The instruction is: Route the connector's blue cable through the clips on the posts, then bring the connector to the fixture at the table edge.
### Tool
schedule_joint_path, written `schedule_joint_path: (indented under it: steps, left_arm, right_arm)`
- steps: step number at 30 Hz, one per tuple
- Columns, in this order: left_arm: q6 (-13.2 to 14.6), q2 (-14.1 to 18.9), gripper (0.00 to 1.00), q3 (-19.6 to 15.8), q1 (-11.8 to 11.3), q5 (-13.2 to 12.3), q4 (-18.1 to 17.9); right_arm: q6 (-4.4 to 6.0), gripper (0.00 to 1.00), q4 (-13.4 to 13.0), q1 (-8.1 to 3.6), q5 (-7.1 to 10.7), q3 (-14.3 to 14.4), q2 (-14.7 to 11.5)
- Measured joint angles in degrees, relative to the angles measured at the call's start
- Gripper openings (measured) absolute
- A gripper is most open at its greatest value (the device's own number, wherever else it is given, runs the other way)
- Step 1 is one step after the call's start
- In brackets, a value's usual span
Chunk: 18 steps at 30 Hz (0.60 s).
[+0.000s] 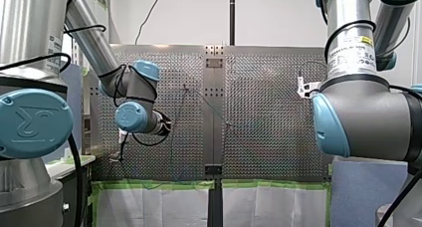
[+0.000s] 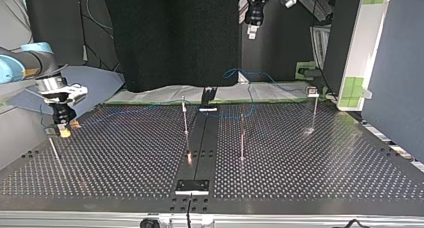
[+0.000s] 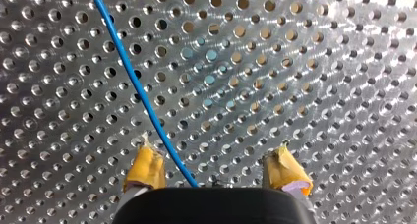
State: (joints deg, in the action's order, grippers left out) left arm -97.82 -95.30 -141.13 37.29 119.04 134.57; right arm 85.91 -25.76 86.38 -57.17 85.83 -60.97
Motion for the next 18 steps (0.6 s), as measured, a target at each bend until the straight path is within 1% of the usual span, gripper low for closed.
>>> schedule_joint_path:
  steps: [5, 9, 13, 18]
  left_arm:
    - [0.0, 0.0, 1.0, 0.0, 0.0, 0.0, 0.0]
    - [0.0, 0.0, 1.0, -0.1, 0.0, 0.0, 0.0]
    - [0.0, 0.0, 1.0, -0.1, 0.0, 0.0, 0.0]
    - [0.0, 0.0, 1.0, -0.1, 0.0, 0.0, 0.0]
  right_arm:
    - [-1.07, 1.0, 1.0, 0.43, -0.07, 0.0, 0.0]
    - [-2.47, 1.0, 2.8, 0.7, -0.14, 0.0, 0.0]
    - [-4.25, 1.0, 4.7, 0.84, -0.46, 0.0, 0.0]
    - [-6.71, 1.0, 7.2, 0.96, -1.98, 0.0, -0.1]
